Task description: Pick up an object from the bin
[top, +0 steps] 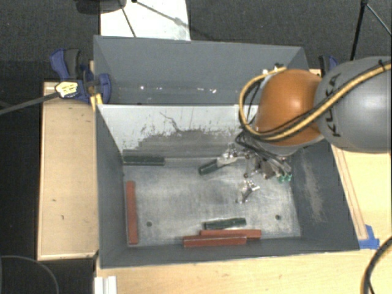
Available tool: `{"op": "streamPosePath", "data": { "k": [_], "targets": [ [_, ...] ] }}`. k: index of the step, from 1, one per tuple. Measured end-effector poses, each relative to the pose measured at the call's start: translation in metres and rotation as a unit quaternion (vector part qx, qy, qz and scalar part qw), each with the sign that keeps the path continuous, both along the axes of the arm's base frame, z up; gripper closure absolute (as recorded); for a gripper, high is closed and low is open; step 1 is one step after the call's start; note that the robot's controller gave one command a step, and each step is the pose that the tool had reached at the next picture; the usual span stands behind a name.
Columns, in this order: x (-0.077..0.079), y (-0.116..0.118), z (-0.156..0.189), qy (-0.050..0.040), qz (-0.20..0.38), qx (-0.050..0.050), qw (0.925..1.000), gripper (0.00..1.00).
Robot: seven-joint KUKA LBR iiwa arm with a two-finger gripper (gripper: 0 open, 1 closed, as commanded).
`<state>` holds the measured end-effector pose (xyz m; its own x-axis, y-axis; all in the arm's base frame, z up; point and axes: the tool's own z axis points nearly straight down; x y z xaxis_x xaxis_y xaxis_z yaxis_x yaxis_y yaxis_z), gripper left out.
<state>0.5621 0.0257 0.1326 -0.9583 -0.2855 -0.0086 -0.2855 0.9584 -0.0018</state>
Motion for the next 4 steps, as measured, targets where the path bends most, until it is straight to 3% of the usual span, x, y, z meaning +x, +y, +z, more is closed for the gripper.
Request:
{"op": "streamPosePath", "data": {
  "k": [1,2,3,4],
  "targets": [
    [-0.041,-0.006,-0.005,0.0023,0.058,0.000,0.9983,0.00],
    [-0.052,0.014,-0.042,0.0016,0.038,0.000,0.9993,1.00],
    [-0.051,0.015,-0.042,-0.0014,0.038,0.001,0.9993,0.00],
    [-0.051,0.014,-0.042,-0.0008,0.038,0.000,0.9993,0.00]
  ]
}}
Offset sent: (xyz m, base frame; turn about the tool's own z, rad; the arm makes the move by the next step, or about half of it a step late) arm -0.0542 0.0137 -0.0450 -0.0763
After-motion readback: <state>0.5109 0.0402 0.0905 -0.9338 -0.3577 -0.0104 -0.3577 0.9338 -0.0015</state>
